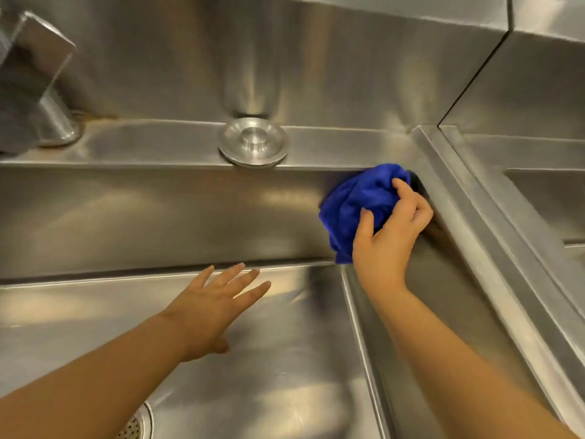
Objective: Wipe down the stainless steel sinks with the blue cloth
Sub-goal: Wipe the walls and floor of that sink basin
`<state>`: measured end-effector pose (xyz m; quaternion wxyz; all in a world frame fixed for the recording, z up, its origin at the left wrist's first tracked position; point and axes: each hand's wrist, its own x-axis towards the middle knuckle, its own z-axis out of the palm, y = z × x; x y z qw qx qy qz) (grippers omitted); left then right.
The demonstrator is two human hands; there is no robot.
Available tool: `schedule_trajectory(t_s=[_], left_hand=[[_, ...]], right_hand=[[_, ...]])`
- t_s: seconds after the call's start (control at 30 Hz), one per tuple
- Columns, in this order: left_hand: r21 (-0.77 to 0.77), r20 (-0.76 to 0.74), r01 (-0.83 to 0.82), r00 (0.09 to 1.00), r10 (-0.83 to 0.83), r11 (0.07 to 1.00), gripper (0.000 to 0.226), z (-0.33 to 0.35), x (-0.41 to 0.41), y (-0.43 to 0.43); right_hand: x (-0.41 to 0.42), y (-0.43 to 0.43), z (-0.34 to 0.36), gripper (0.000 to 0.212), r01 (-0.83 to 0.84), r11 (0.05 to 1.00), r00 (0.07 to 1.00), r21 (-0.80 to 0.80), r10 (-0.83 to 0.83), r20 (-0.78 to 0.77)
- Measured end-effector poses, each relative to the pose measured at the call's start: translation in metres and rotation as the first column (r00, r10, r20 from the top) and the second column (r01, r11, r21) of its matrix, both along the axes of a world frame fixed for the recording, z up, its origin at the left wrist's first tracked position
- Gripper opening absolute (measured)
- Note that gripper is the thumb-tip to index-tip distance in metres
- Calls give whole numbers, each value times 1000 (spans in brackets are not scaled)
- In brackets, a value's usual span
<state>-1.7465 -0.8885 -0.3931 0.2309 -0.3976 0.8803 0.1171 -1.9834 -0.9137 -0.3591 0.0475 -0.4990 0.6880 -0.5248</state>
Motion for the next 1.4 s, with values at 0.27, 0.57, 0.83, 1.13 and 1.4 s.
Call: schedule_trajectory(t_s=[0.27,0.57,0.83,1.13,1.4], left_hand=[[128,25,21,999,-25,992,124,-73,1,-22],[215,50,137,987,-151,967,127,-125,-2,-37],[238,47,134,988,-149,962,125,-133,4,-38],[265,91,143,981,-172,954,126,-130,4,-39],[273,123,105,982,-143,956,129,-131,-2,-37]], right_hand=[[3,-22,-54,89,14,998,935,-54,-32,-352],[-8,-42,-165,78,144,956,652,-257,-287,-702],[-3,-18,-120,72,-98,988,876,-116,31,-482],[-7,-31,-186,44,-78,972,711,-221,-101,-696],[-2,-15,-163,70,-76,995,844,-64,30,-535]])
